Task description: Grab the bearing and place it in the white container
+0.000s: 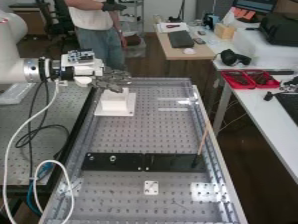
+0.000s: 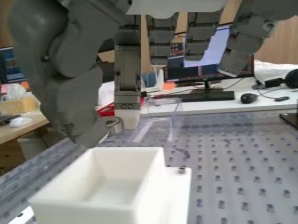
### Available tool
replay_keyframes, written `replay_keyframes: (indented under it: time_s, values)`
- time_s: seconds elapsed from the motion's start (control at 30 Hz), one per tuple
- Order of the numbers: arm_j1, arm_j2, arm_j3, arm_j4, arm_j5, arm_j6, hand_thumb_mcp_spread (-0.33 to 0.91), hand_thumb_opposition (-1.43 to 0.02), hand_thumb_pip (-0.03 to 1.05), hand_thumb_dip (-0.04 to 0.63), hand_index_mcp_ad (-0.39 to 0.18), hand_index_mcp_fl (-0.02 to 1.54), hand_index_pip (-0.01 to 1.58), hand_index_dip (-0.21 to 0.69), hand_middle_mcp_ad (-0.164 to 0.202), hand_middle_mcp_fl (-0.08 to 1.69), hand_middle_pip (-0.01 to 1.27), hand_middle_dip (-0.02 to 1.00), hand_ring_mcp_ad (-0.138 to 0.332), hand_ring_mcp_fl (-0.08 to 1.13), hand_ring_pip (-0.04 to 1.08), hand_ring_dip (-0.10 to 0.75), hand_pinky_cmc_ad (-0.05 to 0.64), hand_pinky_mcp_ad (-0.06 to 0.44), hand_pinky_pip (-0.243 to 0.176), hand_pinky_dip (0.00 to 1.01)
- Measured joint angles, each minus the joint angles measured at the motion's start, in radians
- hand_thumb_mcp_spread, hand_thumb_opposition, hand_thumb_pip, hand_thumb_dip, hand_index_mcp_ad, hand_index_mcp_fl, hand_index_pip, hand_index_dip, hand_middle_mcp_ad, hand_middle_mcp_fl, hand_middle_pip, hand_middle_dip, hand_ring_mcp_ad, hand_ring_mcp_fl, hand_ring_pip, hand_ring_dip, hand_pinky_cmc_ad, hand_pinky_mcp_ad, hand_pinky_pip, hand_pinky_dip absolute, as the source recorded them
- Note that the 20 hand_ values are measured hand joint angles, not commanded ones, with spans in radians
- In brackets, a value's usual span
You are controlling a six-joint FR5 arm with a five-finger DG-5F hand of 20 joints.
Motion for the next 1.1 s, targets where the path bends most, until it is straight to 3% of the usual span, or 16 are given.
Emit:
replay_keyframes:
  time_s: [0.3, 0.7, 0.8, 0.93, 1.1]
  values:
    - [0.058, -0.069, 0.0, 0.089, 0.038, 0.012, 0.33, -0.88, 0.66, 0.34, -0.052, 0.29, 1.49, 0.061, 0.045, 0.01, 0.12, 0.16, 0.14, 0.0, 0.08, 0.072, 0.363, 0.278, -0.108, 0.32]
    - [0.028, -0.173, 0.033, 0.149, 0.018, 0.013, 0.33, -0.88, 0.66, 0.34, -0.052, 0.29, 1.49, 0.061, 0.045, 0.04, 0.12, 0.16, 0.14, 0.0, 0.08, 0.068, 0.365, 0.278, -0.108, 0.32]
    - [0.024, -0.185, 0.044, 0.144, 0.013, 0.007, 0.33, -0.88, 0.66, 0.34, -0.052, 0.29, 1.49, 0.061, 0.045, 0.04, 0.12, 0.16, 0.14, 0.0, 0.08, 0.072, 0.365, 0.278, -0.108, 0.32]
    - [0.016, -0.207, 0.069, 0.085, 0.004, -0.006, 0.34, -0.88, 0.67, 0.344, -0.054, 0.25, 1.46, 0.063, 0.045, 0.03, 0.12, 0.16, 0.141, 0.0, 0.08, 0.072, 0.365, 0.278, -0.108, 0.32]
    - [-0.005, -0.226, 0.097, 0.011, -0.016, -0.018, 0.35, -0.88, 0.7, 0.333, -0.099, 0.02, 1.18, 0.073, 0.042, 0.01, 0.12, 0.16, 0.143, 0.0, 0.08, 0.068, 0.365, 0.278, -0.108, 0.32]
